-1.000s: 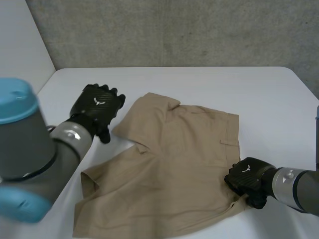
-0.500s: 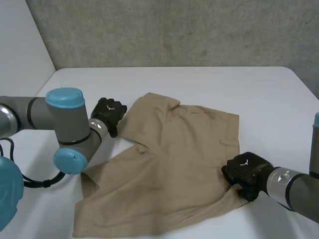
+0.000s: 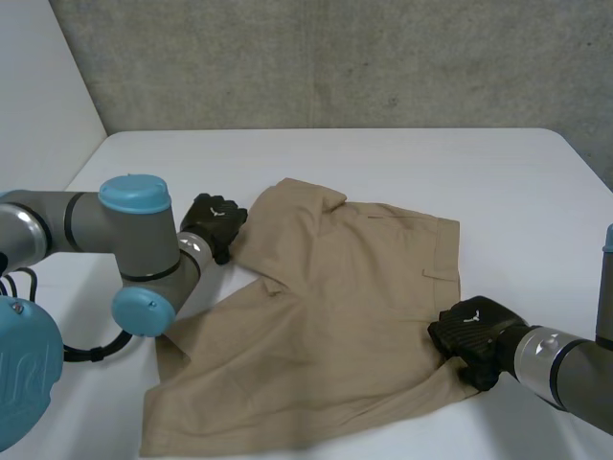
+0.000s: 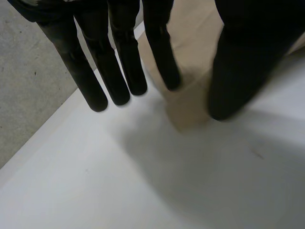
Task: Fold the shorts.
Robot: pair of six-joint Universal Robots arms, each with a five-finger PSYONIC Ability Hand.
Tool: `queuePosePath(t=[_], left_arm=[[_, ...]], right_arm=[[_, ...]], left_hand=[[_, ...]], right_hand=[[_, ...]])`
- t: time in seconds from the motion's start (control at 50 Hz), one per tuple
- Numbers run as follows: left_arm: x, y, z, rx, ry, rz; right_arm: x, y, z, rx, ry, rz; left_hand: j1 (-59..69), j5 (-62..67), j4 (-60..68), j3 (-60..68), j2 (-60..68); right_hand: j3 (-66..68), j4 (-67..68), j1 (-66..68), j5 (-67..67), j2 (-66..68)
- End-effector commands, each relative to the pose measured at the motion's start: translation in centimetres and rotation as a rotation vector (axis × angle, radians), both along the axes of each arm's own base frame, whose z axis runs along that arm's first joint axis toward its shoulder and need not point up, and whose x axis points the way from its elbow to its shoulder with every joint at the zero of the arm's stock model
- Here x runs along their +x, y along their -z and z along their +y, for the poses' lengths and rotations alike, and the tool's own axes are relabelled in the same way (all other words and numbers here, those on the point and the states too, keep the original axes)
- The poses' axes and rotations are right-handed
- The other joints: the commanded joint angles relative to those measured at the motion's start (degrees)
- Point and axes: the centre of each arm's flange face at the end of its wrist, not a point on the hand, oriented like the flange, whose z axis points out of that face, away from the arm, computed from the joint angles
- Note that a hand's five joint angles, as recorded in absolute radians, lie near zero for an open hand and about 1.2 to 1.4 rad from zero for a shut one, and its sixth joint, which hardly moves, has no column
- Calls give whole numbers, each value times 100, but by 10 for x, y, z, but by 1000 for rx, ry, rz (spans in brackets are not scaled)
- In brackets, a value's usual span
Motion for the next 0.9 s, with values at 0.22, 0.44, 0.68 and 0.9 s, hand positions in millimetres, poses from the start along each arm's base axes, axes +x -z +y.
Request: queuePosePath(t=[0.22,0.44,0.68,0.9], left_arm=[[9,5,-7,-7,-110,-48],[26,-3,19,31,-214,-117],[20,-11,29,13,-228,-129],[23,-45,34,-31,-233,-83]], right_arm=[[1,-1,-1,-1,12,-16],[3,0,2,4,8,-21],[3,1,3,12,10,-20],[2,1,2,8,17,-27]], left_hand=[[2724,2981,2926,2942,2840],[2724,2981,2926,2942,2840],[2724,2981,2926,2942,2840],[-3969,-3712,-3767,-3750,-3853]], right_hand=[[1224,1164,2344,1277,1238],[1224,1164,2344,1277,1238],[1224,1164,2344,1277,1238],[1224,1164,2344,1277,1238]])
